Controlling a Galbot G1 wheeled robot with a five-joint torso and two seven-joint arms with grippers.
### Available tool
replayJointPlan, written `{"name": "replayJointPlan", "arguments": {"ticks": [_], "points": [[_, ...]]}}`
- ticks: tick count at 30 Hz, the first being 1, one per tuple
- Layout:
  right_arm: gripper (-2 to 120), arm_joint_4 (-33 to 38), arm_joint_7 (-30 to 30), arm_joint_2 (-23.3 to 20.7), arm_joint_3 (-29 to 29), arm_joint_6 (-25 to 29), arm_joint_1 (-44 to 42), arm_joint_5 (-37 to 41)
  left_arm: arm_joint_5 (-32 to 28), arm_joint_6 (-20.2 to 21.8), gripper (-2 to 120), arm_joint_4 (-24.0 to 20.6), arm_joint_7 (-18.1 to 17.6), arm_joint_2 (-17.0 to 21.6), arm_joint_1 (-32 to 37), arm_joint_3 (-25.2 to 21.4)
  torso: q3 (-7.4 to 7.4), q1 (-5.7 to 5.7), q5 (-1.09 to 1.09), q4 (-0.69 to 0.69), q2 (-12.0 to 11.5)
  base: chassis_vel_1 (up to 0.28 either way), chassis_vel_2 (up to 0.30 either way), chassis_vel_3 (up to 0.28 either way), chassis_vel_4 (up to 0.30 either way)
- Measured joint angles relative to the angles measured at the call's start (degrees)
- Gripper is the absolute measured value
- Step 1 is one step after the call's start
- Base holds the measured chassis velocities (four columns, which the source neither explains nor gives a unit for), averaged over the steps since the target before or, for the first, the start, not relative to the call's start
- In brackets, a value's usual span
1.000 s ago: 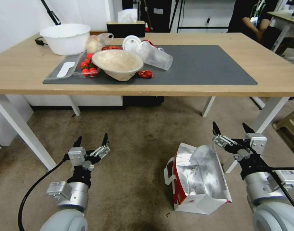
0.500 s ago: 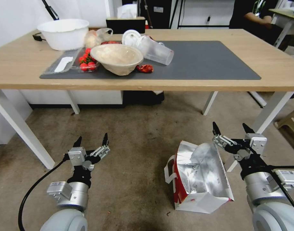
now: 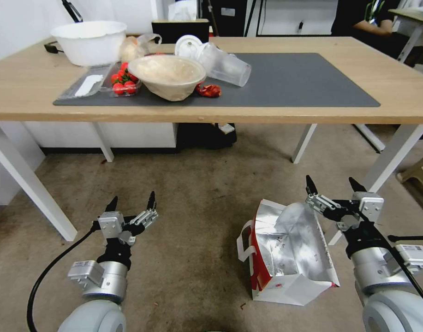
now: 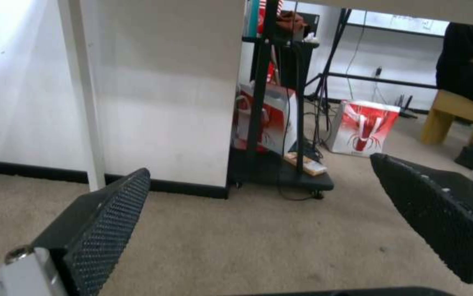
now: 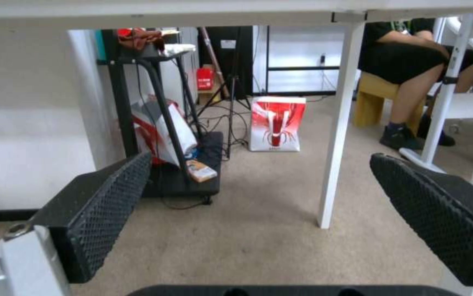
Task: Pick up the food delivery bag from the floor and place it on the table.
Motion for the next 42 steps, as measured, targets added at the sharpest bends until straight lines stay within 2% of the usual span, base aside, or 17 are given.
{"name": "replayJointPlan", "arguments": {"ticks": [19,28,33,42], "points": [[100,-0.5,-0.1,-0.2,0.0,0.0,0.3,-0.2,0.0,0.0,100,0.8,0.0,-0.1,-0.2,0.1,-3.62,-0.56,0.0,0.0,-4.2,0.0,0.0,0.0,0.0],[100,-0.6,-0.2,-0.3,0.0,0.0,0.4,-0.5,0.0,0.0,100,1.1,0.0,-0.1,-0.4,0.1,-5.87,-0.59,0.0,0.0,-6.4,0.0,0.0,0.0,0.0],[100,-0.7,-0.2,-0.4,0.0,-0.1,0.6,-0.5,0.0,0.0,100,1.2,0.0,0.0,-0.4,0.2,-6.01,-0.82,0.0,0.0,-7.3,0.0,0.0,0.0,0.0],[100,-0.9,-0.3,-0.4,0.0,-0.2,0.7,-0.5,0.0,0.0,100,1.3,0.0,0.1,-0.5,0.1,-6.01,-0.89,0.0,0.0,-7.4,0.0,0.0,0.0,0.0]]}}
